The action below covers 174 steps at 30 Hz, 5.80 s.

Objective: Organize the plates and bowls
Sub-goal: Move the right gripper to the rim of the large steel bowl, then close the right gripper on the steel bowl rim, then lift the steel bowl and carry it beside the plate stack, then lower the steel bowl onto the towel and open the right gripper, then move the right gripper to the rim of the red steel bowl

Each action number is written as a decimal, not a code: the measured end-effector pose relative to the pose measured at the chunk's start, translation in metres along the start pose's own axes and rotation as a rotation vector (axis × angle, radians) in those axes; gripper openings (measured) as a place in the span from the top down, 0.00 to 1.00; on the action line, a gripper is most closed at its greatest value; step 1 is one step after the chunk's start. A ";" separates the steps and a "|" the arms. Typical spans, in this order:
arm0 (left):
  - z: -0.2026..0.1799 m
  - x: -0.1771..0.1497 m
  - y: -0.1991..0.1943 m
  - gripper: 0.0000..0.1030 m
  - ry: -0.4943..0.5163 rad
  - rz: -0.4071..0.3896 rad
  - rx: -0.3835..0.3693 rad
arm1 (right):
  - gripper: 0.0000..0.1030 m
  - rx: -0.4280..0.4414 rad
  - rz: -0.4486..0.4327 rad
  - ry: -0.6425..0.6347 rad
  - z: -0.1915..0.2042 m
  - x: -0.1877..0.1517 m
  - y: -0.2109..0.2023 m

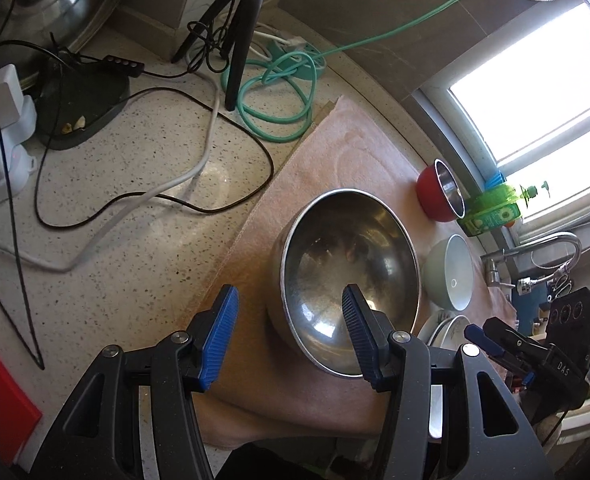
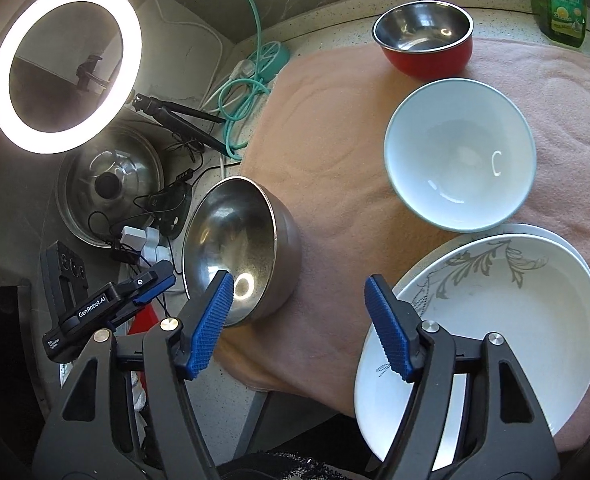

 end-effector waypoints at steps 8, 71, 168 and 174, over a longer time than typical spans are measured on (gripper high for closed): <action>0.009 0.005 0.009 0.48 -0.012 0.027 -0.022 | 0.42 0.007 0.043 0.004 0.011 0.005 0.029; -0.071 0.015 0.024 0.79 0.140 0.042 -0.128 | 0.88 -0.037 -0.061 -0.026 -0.006 0.019 -0.033; -0.276 -0.074 0.153 0.35 0.438 0.289 -0.160 | 0.14 -0.251 -0.325 0.384 -0.281 -0.061 -0.214; -0.244 -0.065 0.126 0.35 0.372 0.199 -0.109 | 0.14 -0.272 -0.321 0.313 -0.264 -0.055 -0.217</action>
Point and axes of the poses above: each gripper's, at about its wrist camera, not at the fingertips, and y roughly the way its jaws point, z to its left, x to its top, the point moved 4 cm from there along y, roughly the way its jaws point, and after that the axes turned 4 degrees about -x, right-handed, at the moved point
